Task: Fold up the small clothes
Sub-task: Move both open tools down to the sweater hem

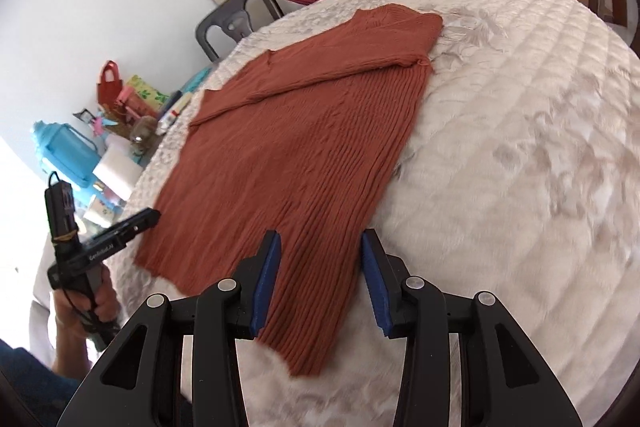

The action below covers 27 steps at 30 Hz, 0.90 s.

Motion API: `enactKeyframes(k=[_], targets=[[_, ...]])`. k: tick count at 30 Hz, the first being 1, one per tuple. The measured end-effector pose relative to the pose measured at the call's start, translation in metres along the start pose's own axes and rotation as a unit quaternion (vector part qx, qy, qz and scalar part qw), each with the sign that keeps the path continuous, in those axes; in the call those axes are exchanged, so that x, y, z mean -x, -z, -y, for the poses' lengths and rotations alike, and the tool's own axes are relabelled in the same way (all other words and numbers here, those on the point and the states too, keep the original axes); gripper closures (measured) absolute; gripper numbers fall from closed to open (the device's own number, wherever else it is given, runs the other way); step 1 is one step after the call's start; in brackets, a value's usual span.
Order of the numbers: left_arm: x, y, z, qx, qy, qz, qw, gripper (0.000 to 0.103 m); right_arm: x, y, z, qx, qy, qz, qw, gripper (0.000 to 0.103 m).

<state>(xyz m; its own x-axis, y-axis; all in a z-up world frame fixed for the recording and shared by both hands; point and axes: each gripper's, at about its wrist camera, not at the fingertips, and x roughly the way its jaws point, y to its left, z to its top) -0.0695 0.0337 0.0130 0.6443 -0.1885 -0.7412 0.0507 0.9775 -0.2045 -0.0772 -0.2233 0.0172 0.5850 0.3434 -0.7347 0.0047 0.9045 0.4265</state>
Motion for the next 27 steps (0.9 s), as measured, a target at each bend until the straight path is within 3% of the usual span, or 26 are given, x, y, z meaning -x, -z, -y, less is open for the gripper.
enactKeyframes(k=[8, 13, 15, 19, 27], targets=[[0.009, 0.009, 0.001, 0.014, 0.036, -0.006, 0.9992, 0.056, 0.008, 0.016, 0.000, -0.036, -0.051, -0.025, 0.998, 0.061], [0.007, 0.006, -0.007, 0.040, 0.054, 0.001, 0.9978, 0.063, 0.007, 0.017, 0.002, -0.056, -0.066, -0.024, 0.996, 0.061], [0.003, 0.004, -0.010, 0.052, 0.060, 0.004, 0.9968, 0.071, 0.005, 0.016, 0.004, -0.064, -0.073, -0.020, 0.995, 0.062], [0.001, 0.004, -0.016, 0.071, 0.064, 0.002, 0.9954, 0.081, 0.001, 0.015, 0.004, -0.068, -0.077, -0.022, 0.994, 0.087], [0.003, 0.008, -0.020, 0.097, 0.101, -0.021, 0.9900, 0.083, -0.005, 0.019, 0.005, -0.073, -0.090, -0.031, 0.993, 0.090]])
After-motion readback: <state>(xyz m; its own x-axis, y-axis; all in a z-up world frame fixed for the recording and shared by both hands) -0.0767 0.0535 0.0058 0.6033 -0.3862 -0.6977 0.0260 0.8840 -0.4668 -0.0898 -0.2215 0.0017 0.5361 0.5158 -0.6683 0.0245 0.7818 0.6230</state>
